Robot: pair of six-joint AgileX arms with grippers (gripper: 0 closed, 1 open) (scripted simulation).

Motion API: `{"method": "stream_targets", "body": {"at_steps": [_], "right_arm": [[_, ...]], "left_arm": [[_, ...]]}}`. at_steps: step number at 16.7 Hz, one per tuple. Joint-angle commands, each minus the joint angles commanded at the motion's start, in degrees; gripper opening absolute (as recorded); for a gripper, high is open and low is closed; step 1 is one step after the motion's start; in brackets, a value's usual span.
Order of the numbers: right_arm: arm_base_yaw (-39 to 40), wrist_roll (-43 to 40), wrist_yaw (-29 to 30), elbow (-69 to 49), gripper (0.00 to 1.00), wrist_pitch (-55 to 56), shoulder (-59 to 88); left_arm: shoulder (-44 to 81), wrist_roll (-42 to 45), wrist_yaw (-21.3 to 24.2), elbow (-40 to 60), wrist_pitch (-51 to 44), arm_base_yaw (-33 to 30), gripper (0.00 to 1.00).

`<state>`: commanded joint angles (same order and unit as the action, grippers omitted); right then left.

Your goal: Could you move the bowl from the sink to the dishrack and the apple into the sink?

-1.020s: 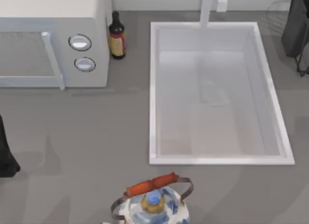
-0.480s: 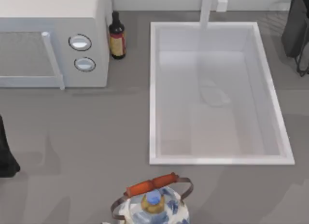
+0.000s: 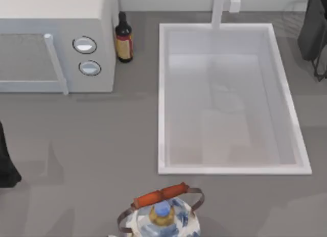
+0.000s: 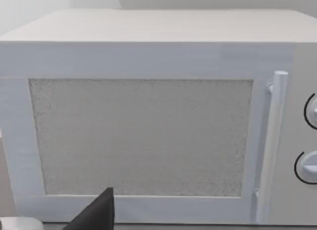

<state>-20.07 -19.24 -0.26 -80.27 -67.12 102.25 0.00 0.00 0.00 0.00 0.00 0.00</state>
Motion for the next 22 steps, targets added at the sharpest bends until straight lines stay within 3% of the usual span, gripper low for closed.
{"method": "stream_targets", "body": {"at_steps": [5, 9, 17, 22], "right_arm": [[0.38, 0.21, 0.28, 0.33, 0.0, 0.69, 0.21], [5.43, 2.06, 2.98, 1.84, 0.0, 8.46, 0.41], [21.09, 8.05, 13.94, 10.95, 0.0, 45.43, -3.42], [30.06, 10.75, 21.47, 17.4, 0.0, 61.61, -4.69]], "left_arm": [[0.0, 0.0, 0.0, 0.0, 0.0, 0.0, 1.0], [0.0, 0.0, 0.0, 0.0, 0.0, 0.0, 1.0], [0.0, 0.0, 0.0, 0.0, 0.0, 0.0, 1.0], [0.0, 0.0, 0.0, 0.0, 0.0, 0.0, 1.0]]}}
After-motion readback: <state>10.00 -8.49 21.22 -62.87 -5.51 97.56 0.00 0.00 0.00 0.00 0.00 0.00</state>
